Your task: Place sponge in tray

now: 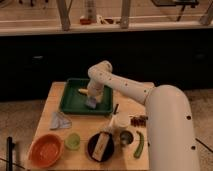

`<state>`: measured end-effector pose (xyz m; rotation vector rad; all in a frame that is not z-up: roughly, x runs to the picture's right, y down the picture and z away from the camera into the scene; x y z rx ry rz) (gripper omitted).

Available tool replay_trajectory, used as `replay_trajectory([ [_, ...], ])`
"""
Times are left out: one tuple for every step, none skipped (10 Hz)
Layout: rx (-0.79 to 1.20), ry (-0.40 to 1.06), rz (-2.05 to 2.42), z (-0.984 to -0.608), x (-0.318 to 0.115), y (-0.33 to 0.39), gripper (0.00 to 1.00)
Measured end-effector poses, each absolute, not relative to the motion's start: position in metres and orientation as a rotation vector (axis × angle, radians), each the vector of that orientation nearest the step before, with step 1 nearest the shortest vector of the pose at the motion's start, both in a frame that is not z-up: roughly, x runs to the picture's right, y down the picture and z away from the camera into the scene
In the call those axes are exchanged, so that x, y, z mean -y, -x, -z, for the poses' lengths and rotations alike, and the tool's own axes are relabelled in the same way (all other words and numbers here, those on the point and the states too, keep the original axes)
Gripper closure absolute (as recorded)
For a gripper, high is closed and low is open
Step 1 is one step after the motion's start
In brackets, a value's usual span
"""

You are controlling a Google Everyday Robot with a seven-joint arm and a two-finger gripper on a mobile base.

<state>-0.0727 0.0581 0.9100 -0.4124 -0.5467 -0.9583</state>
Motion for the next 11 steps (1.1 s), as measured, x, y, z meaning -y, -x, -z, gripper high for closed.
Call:
replay_trajectory([
  [0.549, 0.415, 0.957, -0.9105, -0.0577, 0.0725, 0.57],
  [0.550, 0.418, 0.958, -0.9109, -0.0571, 0.0730, 0.48],
  [0.551, 0.421, 0.959, -0.9111, -0.0558, 0.0737, 0.36],
  [0.551, 0.426, 0.961, -0.9113, -0.0556, 0.0739, 0.27],
  [0.551, 0.428, 0.963, -0.9111, -0.0546, 0.0749, 0.22],
  [0.551, 0.433, 0.966, -0.9109, -0.0541, 0.0757, 0.20],
  [0.550, 0.438, 0.967, -0.9107, -0.0536, 0.0753, 0.20],
  [0.548, 0.439, 0.967, -0.9100, -0.0526, 0.0750, 0.20],
  [0.547, 0.442, 0.966, -0.9096, -0.0524, 0.0749, 0.20],
  [0.545, 0.444, 0.965, -0.9089, -0.0525, 0.0754, 0.20],
  [0.544, 0.445, 0.963, -0.9084, -0.0523, 0.0760, 0.20],
])
